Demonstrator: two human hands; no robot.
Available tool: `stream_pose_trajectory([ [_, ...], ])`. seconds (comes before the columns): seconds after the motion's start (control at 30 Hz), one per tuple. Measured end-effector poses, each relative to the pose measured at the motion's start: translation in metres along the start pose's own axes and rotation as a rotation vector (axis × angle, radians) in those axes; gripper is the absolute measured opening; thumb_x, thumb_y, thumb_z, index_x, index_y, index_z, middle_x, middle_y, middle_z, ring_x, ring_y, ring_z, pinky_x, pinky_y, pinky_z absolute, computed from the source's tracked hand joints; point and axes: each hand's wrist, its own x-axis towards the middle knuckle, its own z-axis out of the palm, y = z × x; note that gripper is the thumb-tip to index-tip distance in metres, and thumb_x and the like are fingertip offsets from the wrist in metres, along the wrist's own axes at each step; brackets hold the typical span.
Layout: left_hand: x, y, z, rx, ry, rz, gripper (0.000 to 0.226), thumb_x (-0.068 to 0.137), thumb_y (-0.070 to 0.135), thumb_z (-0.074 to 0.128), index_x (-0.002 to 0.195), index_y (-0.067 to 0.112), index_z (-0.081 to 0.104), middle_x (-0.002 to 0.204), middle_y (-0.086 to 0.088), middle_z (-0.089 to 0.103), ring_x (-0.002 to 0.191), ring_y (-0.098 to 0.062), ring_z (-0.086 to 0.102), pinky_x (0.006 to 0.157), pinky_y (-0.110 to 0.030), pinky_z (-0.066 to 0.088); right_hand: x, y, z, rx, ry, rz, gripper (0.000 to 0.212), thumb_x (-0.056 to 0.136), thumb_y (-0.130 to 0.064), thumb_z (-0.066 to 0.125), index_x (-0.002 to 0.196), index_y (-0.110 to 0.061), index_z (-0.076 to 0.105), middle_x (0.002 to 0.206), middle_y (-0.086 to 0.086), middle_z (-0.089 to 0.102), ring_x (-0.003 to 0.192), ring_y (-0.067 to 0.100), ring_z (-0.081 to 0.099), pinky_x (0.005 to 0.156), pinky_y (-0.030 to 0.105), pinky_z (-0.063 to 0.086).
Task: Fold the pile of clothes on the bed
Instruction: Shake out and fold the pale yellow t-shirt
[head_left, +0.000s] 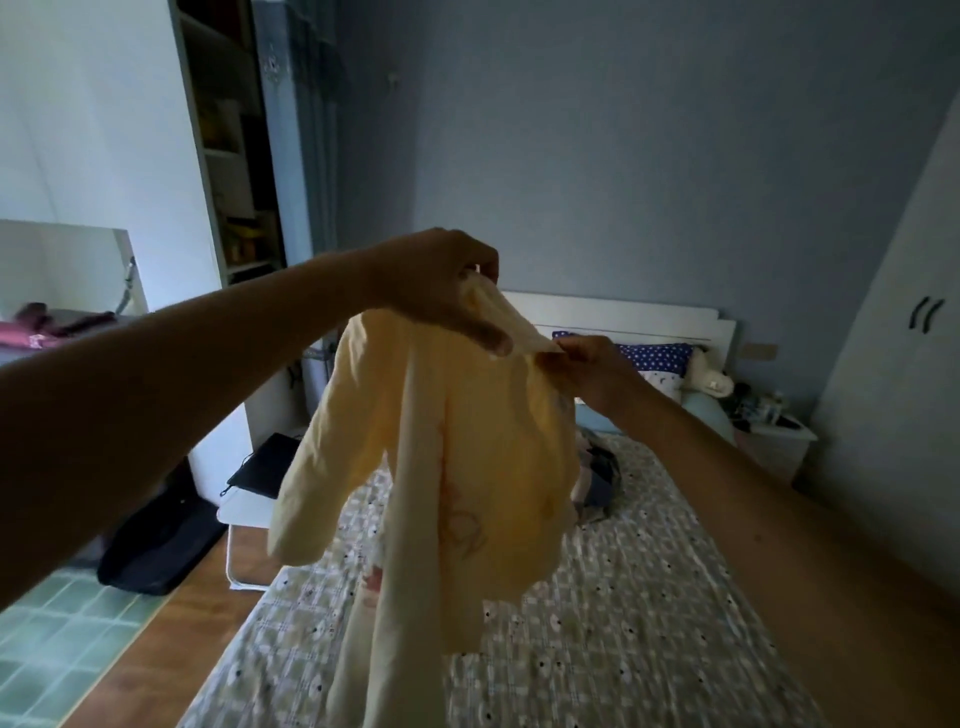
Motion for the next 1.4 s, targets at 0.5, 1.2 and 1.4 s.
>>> stream_pose_trajectory([
  [0.5,0.002,-0.043,0.012,-0.532,0.471,-0.264,0.028,0.101,0.019,0.042,0.093,0.010,0.068,0.085,-0.008,0.063,0.087,-0.030,0.063,0.078,-0.041,0.051,0.030,-0.072,-0.004,-0.017,0.161,-0.286,0.031,0.091,-0.036,0.067,0.078,-0.009,0.058,0.057,-0.011,0.046,0.047,0.004,0.039,0.049,0.021,0.033],
  [1.2,-0.048,-0.103,0.001,0.112,0.373,-0.047,0.035,0.097,0.058,0.042,0.092,0.026,0.055,0.073,0.010,0.056,0.065,-0.013,0.060,0.057,-0.024,0.041,0.019,-0.031,-0.103,-0.417,-0.089,0.086,0.006,0.084,0.005,0.060,0.089,0.007,0.062,0.083,0.021,0.062,0.077,0.024,0.056,0.067,0.033,0.040],
  [1.4,-0.053,-0.109,-0.007,0.036,0.553,-0.175,0.037,0.107,0.032,0.035,0.120,0.013,0.064,0.094,-0.004,0.061,0.086,-0.023,0.058,0.085,-0.046,0.051,0.007,-0.055,-0.094,0.276,0.050,0.178,0.009,0.093,-0.014,0.061,0.096,-0.020,0.066,0.092,0.002,0.064,0.082,0.018,0.060,0.076,0.031,0.050],
])
